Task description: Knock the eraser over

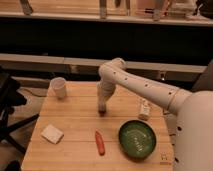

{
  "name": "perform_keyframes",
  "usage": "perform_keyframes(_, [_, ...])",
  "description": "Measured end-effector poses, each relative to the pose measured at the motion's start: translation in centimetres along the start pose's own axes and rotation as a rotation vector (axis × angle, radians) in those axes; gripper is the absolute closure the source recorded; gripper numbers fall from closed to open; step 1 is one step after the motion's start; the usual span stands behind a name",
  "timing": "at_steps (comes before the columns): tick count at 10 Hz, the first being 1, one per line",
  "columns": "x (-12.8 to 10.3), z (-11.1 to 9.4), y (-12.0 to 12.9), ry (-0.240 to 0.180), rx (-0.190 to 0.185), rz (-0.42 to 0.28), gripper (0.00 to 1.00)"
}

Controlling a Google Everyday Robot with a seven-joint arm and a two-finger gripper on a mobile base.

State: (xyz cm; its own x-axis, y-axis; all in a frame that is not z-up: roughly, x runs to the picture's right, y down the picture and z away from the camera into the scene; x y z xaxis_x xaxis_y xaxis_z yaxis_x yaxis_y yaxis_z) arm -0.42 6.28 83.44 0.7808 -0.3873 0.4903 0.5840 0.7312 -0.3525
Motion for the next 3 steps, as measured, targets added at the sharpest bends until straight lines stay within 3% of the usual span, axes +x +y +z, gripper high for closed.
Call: perform_keyframes(3, [0.23,0.14,0.41,-0.01,-0.003,-0.01,0.95])
